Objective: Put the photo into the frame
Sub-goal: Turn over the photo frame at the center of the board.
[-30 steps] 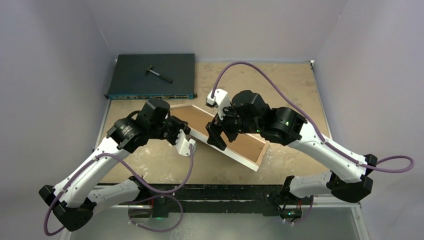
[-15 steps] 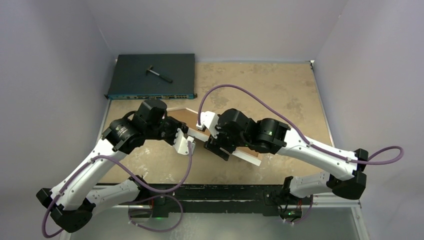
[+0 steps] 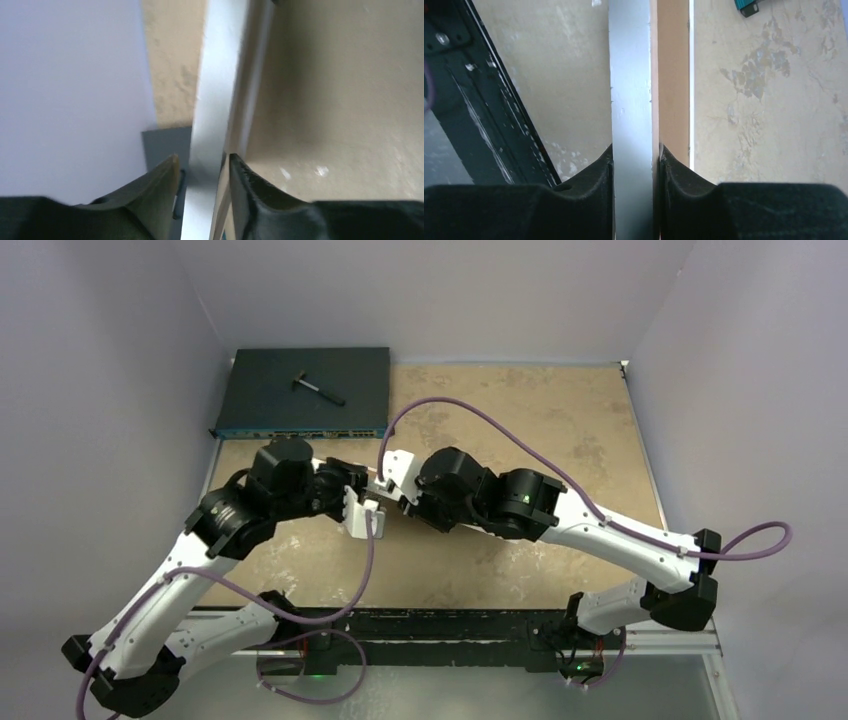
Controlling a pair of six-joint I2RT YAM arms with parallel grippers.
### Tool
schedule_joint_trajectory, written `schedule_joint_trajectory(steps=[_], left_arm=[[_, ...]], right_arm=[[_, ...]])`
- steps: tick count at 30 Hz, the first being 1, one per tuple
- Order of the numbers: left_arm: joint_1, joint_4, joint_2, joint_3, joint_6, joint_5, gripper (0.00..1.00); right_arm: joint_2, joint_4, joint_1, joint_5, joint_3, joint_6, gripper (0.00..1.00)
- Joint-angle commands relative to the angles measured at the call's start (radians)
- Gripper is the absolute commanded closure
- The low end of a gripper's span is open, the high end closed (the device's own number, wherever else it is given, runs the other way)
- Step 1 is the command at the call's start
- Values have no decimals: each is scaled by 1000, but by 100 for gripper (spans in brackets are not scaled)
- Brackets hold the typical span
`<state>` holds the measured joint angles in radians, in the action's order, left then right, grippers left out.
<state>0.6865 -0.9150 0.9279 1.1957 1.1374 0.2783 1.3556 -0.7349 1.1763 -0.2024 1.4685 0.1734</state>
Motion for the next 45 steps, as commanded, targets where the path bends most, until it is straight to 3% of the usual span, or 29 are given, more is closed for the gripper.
schedule_joint_trajectory(steps=[1,5,8,14,19,27,35,41,45], left_arm=[[8,282,-82,36,-64,2,46],[8,245,-31,146,-178,-51,21],[8,235,-7,191,-296,-87,15],[8,109,69,264,-427,-164,10],[6,38,150,292,-502,-260,6],[-11,25,250,277,-574,-264,6],[-71,21,338,303,-625,-195,6],[-138,28,368,312,-641,-140,5],[-188,39,374,306,-639,-105,5]], right_arm=[[-11,101,-12,44,132,-123,94],[-20,157,-57,66,184,-180,94],[-10,197,-222,195,183,-261,96],[41,274,-474,375,40,-328,100],[45,329,-588,376,-83,-316,100],[-164,369,-871,357,-337,-379,100],[-364,329,-932,60,-503,-513,100],[-354,309,-943,-9,-514,-609,100],[-353,390,-943,-23,-574,-705,100]])
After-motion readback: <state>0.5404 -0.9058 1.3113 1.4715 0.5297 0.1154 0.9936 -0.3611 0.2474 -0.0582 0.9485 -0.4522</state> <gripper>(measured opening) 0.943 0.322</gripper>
